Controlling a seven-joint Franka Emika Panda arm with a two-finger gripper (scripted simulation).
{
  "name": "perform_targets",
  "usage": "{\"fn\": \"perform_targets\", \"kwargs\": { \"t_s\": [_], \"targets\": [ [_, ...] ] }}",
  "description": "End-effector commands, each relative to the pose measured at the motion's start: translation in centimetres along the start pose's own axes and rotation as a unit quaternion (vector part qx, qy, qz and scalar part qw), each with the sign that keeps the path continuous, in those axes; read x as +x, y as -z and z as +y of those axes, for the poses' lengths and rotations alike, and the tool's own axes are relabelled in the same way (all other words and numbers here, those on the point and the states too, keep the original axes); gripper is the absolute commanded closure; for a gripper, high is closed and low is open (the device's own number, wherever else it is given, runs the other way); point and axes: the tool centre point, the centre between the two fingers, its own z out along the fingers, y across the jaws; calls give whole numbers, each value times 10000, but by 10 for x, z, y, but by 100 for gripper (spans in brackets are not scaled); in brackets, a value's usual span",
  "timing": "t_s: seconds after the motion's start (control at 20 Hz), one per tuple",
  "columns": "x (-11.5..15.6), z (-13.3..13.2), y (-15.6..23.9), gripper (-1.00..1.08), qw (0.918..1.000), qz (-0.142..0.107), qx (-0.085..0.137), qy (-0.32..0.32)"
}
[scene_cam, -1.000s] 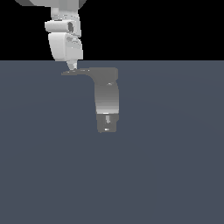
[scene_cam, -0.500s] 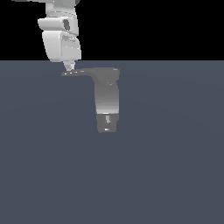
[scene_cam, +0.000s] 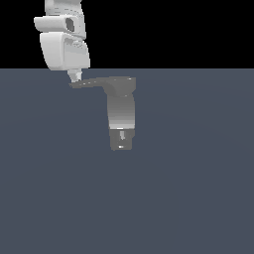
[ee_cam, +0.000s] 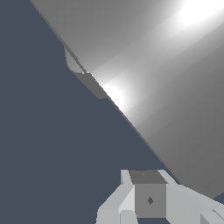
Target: Turn on the faucet by rotating a designated handle.
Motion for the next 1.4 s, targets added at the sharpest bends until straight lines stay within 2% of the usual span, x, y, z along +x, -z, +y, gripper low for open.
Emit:
{"fn": "perform_targets", "kwargs": {
  "t_s": [0.0,0.2,0.25,1.35],
  "targets": [
    [-3,10,0,108,10000,6,-16,23],
    [-3,19,0,108,10000,6,-16,23],
    [-1,14,0,108,10000,-1,-6,3],
    [39,62,0,108,10000,2,-11,11]
  ]
}}
